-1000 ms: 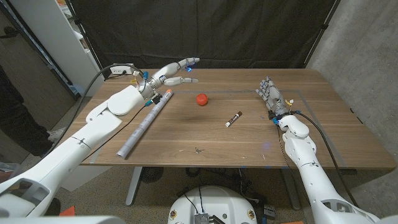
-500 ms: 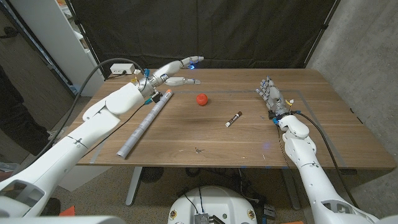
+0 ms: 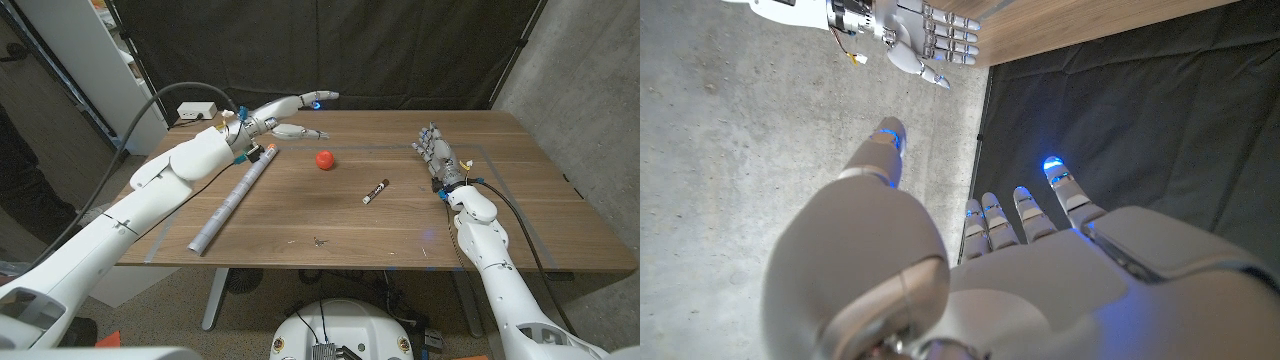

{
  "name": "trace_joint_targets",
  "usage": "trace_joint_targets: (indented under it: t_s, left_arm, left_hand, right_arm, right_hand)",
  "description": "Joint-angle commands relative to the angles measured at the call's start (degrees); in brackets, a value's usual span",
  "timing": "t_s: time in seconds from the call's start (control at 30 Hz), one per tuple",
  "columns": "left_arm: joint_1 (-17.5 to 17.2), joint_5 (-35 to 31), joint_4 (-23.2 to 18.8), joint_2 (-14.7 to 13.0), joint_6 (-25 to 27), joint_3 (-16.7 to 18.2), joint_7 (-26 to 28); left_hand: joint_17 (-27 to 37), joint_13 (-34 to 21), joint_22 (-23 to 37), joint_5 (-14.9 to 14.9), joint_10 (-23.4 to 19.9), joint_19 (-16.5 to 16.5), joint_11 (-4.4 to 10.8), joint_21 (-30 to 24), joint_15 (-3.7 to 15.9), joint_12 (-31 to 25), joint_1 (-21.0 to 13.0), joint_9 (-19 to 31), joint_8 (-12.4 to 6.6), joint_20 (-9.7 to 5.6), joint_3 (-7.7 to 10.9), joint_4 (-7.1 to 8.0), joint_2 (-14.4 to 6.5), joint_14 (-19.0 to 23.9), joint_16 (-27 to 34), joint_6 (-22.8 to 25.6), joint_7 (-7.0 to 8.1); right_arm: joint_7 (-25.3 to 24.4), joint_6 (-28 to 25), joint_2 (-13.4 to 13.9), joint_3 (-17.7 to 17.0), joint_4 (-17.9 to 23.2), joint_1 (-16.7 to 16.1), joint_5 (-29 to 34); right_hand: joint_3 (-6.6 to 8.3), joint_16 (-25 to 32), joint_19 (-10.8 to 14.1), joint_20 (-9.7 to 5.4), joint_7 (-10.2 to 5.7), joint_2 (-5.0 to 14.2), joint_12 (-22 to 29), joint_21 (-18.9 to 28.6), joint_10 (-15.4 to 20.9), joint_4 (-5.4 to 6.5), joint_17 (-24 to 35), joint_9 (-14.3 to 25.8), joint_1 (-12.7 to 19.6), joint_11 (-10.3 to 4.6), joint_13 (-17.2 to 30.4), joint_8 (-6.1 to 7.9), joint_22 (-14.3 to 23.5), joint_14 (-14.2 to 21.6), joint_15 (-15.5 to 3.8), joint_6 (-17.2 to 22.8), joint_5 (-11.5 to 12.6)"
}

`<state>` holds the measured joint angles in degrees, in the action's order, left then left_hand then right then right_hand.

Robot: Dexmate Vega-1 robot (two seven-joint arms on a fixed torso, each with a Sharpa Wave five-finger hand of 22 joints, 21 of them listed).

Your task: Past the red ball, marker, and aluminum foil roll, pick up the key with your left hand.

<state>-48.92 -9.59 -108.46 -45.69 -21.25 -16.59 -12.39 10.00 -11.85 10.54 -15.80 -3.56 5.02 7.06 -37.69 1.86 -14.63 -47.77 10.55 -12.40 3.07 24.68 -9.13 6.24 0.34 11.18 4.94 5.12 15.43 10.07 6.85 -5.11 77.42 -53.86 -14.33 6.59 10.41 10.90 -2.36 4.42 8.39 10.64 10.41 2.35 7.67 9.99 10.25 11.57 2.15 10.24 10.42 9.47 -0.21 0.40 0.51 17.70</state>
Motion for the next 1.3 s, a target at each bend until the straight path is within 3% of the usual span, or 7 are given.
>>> trace_joint_targets:
  t_s: [0.03, 0.17, 0.27, 0.43, 1.3]
  left_arm:
    - [1.7, -3.0, -2.4, -0.1, -0.8, -1.0, -3.1]
    - [2.5, -3.3, -3.3, -0.5, -0.5, -1.2, -4.8]
    - [3.0, -4.1, -4.3, -0.9, -0.4, -1.4, -6.1]
    - [3.6, -5.5, -6.0, -1.0, -0.8, -1.8, -7.3]
    - [8.4, -10.8, -11.7, -0.9, 0.8, -4.5, -16.2]
  left_hand:
    - [0.1, -0.1, 0.2, -0.6, -0.1, -0.1, 0.43, 0.4, 0.69, 0.0, -1.0, 0.2, -0.15, 0.92, -0.69, 0.25, 0.2, -1.6, -0.6, 0.9, 0.65]
    - [0.0, -0.1, 0.2, -0.8, -0.1, -0.1, 0.81, 0.5, 0.76, 0.1, -1.2, 0.2, -0.09, 1.01, -1.13, 0.41, 0.3, -1.4, -0.4, 1.2, 0.92]
    - [0.0, -0.1, 0.2, -1.0, -0.2, -0.6, 0.69, 0.5, 1.14, 0.2, -1.4, 0.3, 0.01, -0.18, -1.56, 0.54, 0.4, -0.9, -0.2, 1.3, 1.0]
    - [0.0, -0.1, 0.2, -1.3, -0.7, -1.0, 0.86, 0.6, 2.02, 0.1, -1.7, 0.3, 0.18, -0.9, -2.16, 0.71, 0.5, 0.6, 0.2, 1.4, 1.04]
    - [0.0, -0.1, 0.4, -1.8, -2.5, -1.6, 1.18, 1.1, 3.16, 0.0, -3.7, 0.4, 0.18, -1.23, -4.32, 1.22, -0.2, 2.7, 0.3, 3.3, 1.67]
  right_arm:
    - [-0.2, 0.4, -0.1, -0.3, -0.5, -0.1, -0.3]
    - [-0.2, 0.6, -0.1, -0.3, -0.7, 0.0, -0.2]
    - [-0.2, 0.8, -0.2, -0.3, -1.1, 0.2, -0.3]
    - [0.0, 0.8, -0.2, -0.2, -1.5, 0.6, -0.3]
    - [0.0, 1.5, -0.1, -1.1, -2.2, 0.2, -0.8]
  right_hand:
    - [0.29, 0.3, 0.4, -0.39, 0.37, -0.32, 0.3, 0.3, 0.1, 0.18, 0.3, 0.1, -0.3, 0.41, 0.3, 0.41, 0.1, -0.4, 0.16, -0.1, 0.0]
    - [0.3, 0.3, 0.5, -0.45, 0.35, -0.33, 0.3, 0.3, 0.1, 0.19, 0.3, 0.1, -0.3, 0.39, 0.3, 0.4, 0.1, -0.4, 0.14, -0.1, 0.0]
    - [0.3, 0.3, 0.5, -0.43, 0.42, -0.33, 0.3, 0.3, 0.1, 0.19, 0.3, 0.1, -0.3, 0.45, 0.3, 0.41, 0.1, -0.4, 0.15, -0.1, 0.0]
    - [0.3, 0.3, 0.5, -0.44, 0.39, -0.34, 0.2, 0.3, 0.1, 0.2, 0.3, 0.1, -0.4, 0.46, 0.3, 0.41, 0.1, -0.3, 0.16, -0.1, 0.0]
    - [0.32, 0.3, 0.5, -0.41, 0.44, -0.38, 0.3, 0.3, 0.1, 0.24, 0.3, 0.1, -0.6, 0.43, 0.3, 0.4, 0.1, -0.3, 0.14, -0.1, -0.1]
